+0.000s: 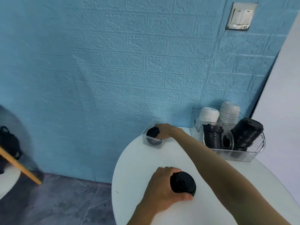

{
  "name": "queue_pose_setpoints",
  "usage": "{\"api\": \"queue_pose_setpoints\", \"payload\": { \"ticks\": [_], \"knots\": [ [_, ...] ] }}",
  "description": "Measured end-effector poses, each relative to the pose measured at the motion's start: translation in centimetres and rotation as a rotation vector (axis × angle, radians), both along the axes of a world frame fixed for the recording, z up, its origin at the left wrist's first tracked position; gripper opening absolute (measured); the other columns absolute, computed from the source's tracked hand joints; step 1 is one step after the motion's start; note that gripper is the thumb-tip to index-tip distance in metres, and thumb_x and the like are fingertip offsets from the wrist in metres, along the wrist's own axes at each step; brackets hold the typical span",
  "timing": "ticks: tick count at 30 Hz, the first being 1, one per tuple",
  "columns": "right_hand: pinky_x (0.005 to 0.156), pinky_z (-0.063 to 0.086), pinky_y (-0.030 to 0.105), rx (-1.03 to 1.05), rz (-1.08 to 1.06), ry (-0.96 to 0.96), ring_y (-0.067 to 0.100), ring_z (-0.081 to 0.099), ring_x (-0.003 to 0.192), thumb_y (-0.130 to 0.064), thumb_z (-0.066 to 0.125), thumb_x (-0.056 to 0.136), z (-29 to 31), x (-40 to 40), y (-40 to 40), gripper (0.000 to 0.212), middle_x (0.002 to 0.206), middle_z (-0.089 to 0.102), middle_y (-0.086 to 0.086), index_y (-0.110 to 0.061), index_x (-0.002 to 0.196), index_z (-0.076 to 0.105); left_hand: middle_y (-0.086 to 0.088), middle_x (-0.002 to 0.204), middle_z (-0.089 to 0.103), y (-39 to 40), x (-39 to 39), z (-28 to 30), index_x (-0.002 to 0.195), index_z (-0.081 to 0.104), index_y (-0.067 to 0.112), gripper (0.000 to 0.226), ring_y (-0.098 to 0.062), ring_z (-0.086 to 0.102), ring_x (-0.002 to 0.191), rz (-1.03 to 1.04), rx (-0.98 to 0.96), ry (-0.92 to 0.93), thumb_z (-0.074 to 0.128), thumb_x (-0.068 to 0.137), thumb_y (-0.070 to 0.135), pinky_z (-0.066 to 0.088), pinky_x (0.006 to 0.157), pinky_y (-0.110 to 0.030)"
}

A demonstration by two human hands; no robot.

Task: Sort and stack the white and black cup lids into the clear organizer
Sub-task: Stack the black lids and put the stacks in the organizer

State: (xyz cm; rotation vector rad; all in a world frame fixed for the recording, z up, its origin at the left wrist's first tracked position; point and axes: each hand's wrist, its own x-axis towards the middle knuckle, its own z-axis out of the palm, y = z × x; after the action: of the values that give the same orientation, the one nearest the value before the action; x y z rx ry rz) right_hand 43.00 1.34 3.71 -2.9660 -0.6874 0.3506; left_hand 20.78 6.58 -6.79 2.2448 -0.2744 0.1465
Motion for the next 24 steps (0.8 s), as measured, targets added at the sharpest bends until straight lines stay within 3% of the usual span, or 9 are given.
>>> {"api": "queue_pose_setpoints", "payload": {
  "ticks": [3, 12, 15, 18, 20, 24],
  "knots": [
    [0.091, 0.047, 0.037, 0.0, -0.015, -0.027, 0.031, 0.059, 0.115, -0.047, 0.067, 0.09, -0.4, 0.6, 0.2, 0.057, 0.128, 0.062, 0.007, -0.018, 0.134, 0.046, 0.033, 0.118, 0.055, 0.0, 0.1, -0.1, 0.131, 0.05, 0.05, 0.089, 0.009, 0.042, 0.116, -0.006, -0.001, -0.006, 0.076, 0.053, 0.084, 0.043, 0.102, -0.021],
    [0.095, 0.05, 0.042, 0.249, -0.105, -0.118, 0.032, 0.058, 0.115, -0.034, 0.078, 0.083, -0.3, 1.5, -1.2, 0.058, 0.125, 0.062, 0.011, -0.02, 0.132, 0.051, 0.04, 0.112, 0.051, 0.1, 0.3, -0.2, 0.131, 0.051, 0.05, 0.089, 0.012, 0.041, 0.116, -0.007, -0.001, -0.011, 0.077, 0.052, 0.083, 0.042, 0.101, -0.018],
    [0.097, 0.048, 0.038, 0.443, -0.107, -0.129, 0.03, 0.058, 0.118, -0.032, 0.08, 0.083, 1.5, 0.6, -2.4, 0.058, 0.126, 0.065, 0.009, -0.019, 0.134, 0.054, 0.04, 0.111, 0.05, 0.1, 0.3, -0.2, 0.132, 0.051, 0.05, 0.09, 0.013, 0.04, 0.116, -0.007, -0.001, 0.001, 0.077, 0.052, 0.082, 0.041, 0.1, -0.017],
    [0.088, 0.047, 0.028, 0.705, -0.088, -0.158, 0.021, 0.062, 0.11, -0.028, 0.084, 0.081, 3.9, -2.4, -4.6, 0.054, 0.114, 0.068, -0.002, -0.02, 0.128, 0.059, 0.038, 0.114, 0.051, 0.2, 0.3, -0.3, 0.131, 0.053, 0.049, 0.091, 0.015, 0.039, 0.117, -0.013, -0.005, 0.005, 0.079, 0.05, 0.08, 0.039, 0.098, -0.013],
    [0.09, 0.049, 0.027, 0.85, -0.057, -0.144, 0.015, 0.064, 0.106, -0.024, 0.085, 0.08, 4.7, -5.4, -6.9, 0.051, 0.11, 0.068, -0.009, -0.025, 0.124, 0.059, 0.036, 0.114, 0.052, 0.2, 0.3, -0.2, 0.131, 0.054, 0.05, 0.091, 0.016, 0.039, 0.118, -0.009, -0.015, 0.003, 0.08, 0.049, 0.08, 0.037, 0.096, -0.011],
    [0.093, 0.053, 0.028, 0.938, -0.03, -0.089, 0.004, 0.065, 0.102, -0.019, 0.078, 0.088, 2.3, -12.2, -12.4, 0.041, 0.106, 0.069, -0.014, -0.038, 0.118, 0.057, 0.037, 0.111, 0.054, 0.0, 0.3, -0.2, 0.131, 0.055, 0.051, 0.091, 0.015, 0.04, 0.117, -0.005, -0.019, 0.005, 0.082, 0.048, 0.078, 0.038, 0.094, -0.011]
  ]
}}
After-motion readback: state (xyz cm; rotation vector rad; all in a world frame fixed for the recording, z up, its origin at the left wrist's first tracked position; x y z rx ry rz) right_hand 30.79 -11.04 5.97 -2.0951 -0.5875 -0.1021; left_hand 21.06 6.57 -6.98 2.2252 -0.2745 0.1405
